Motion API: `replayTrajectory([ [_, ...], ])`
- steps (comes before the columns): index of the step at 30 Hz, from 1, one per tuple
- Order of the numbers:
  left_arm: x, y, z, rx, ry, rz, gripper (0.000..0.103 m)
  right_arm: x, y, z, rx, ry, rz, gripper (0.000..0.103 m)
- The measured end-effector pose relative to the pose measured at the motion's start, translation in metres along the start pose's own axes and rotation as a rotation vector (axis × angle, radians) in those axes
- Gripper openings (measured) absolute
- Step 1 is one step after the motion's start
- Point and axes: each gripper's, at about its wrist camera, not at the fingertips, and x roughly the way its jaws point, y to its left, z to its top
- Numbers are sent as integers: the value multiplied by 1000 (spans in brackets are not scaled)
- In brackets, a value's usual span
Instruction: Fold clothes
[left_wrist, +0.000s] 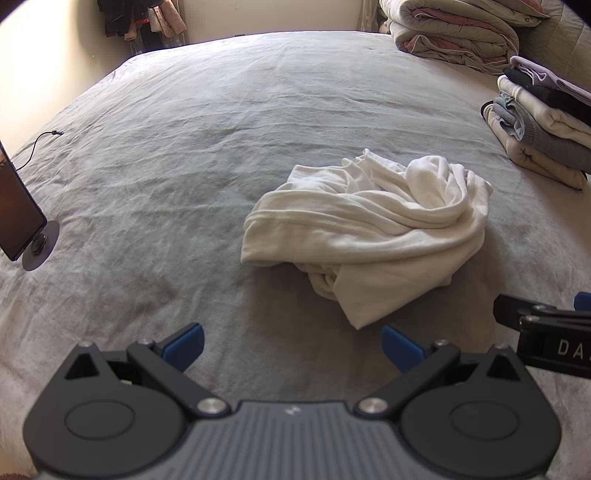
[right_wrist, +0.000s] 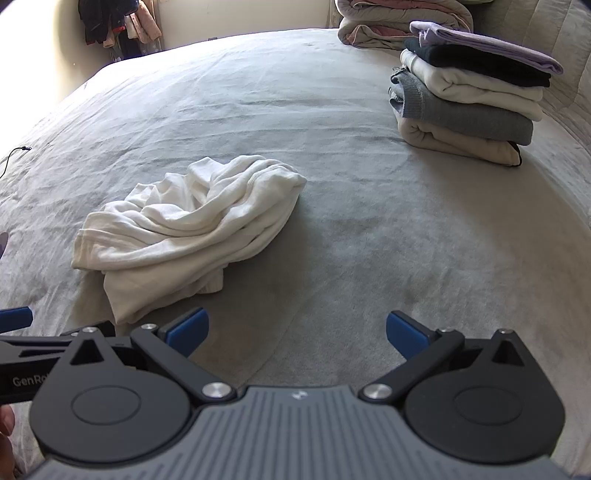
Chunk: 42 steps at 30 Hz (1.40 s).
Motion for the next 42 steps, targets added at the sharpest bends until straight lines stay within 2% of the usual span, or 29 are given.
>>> replayTrajectory([
  [17,-2,6,5,-7,-3,2,102,1,5,1,-20,-16,-24,103],
  [26,0,11,14,-9,15,46,102,7,15,6,-51,-2,-55,103],
  [35,-10,18,37,0,3,58,102,-2,26,27,-66,1,-28,103],
  [42,5,22,56,-1,1,70,102,11,36,49,-98,3,-35,103],
])
